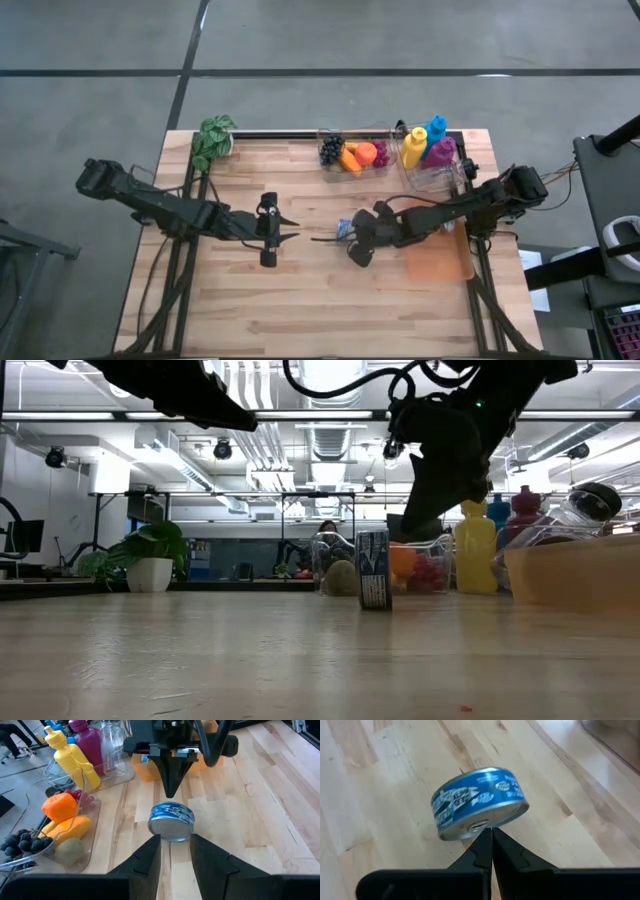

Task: Pick & Place Food Item
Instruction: Put the blue tuna can into the orange bin

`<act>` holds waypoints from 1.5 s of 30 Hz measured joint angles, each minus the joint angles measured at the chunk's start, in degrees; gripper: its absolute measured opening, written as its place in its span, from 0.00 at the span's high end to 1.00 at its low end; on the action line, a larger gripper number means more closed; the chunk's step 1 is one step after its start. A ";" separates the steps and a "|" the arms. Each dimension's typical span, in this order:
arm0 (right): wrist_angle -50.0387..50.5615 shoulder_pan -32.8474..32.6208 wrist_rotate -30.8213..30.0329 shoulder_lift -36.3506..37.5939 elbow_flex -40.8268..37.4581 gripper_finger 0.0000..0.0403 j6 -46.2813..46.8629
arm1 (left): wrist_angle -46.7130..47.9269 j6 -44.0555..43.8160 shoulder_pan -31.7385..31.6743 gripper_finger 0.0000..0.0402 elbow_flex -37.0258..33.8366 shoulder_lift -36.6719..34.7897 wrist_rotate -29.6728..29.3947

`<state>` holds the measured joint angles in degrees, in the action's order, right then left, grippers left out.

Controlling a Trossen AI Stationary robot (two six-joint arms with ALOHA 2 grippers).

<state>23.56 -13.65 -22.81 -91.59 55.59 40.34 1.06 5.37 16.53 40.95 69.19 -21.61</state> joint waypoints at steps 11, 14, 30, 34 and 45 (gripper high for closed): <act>-0.12 -0.32 0.11 -0.26 0.77 0.94 -0.88 | 0.02 0.13 0.00 0.73 0.00 0.00 0.00; -0.38 -0.39 0.11 -0.29 1.33 0.89 -0.91 | 0.02 0.15 0.00 0.73 0.00 0.00 0.00; -0.19 -0.35 0.13 -0.29 2.19 0.57 -2.03 | 2.36 0.76 0.04 0.73 -0.04 -3.47 0.01; -0.20 -0.35 0.20 -0.29 2.19 0.53 -2.03 | 3.25 0.31 0.24 0.73 -1.21 -5.74 0.47; -0.18 -0.33 0.31 -0.29 2.19 0.50 -2.01 | -4.54 -0.93 0.47 0.73 -10.39 -18.01 3.71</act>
<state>23.38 -13.98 -22.50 -91.88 57.78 38.33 -3.48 4.43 17.00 30.56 51.18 -17.90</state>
